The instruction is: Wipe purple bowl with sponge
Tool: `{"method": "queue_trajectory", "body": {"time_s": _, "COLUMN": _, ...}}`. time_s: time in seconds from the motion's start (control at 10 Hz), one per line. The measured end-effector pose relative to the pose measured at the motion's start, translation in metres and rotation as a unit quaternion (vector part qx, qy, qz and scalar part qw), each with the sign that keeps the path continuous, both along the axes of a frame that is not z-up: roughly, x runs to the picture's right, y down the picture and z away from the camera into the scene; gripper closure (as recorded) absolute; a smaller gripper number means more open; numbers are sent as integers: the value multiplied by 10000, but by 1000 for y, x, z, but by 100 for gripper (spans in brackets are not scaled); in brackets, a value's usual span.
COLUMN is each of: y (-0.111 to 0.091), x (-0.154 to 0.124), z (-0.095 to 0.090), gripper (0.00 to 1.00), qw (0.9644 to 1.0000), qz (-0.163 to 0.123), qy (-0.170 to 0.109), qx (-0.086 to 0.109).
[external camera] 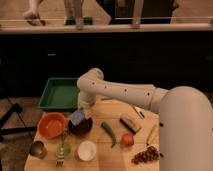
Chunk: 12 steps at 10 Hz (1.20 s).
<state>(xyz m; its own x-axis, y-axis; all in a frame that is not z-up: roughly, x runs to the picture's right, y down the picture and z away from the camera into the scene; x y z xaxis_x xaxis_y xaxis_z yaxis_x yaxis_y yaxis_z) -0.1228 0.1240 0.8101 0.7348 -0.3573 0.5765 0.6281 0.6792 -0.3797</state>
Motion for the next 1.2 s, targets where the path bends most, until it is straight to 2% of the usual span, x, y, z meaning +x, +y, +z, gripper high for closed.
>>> {"method": "queue_trajectory", "body": {"time_s": 0.3, "y": 3, "x": -24, "z": -8, "gripper": 100, "qw": 9992, "qz": -196, "qy": -339, "qx": -12}}
{"method": "queue_trajectory", "body": {"time_s": 0.7, "y": 29, "x": -22, "z": -28, "gripper": 100, "qw": 9977, "qz": -231, "qy": -557, "qx": -300}}
{"method": "queue_trajectory", "body": {"time_s": 1.0, "y": 47, "x": -13, "z": -39, "gripper": 100, "qw": 9973, "qz": -145, "qy": -485, "qx": -529}}
{"method": "queue_trajectory", "body": {"time_s": 1.2, "y": 50, "x": -2, "z": -40, "gripper": 100, "qw": 9975, "qz": -66, "qy": -322, "qx": -629}}
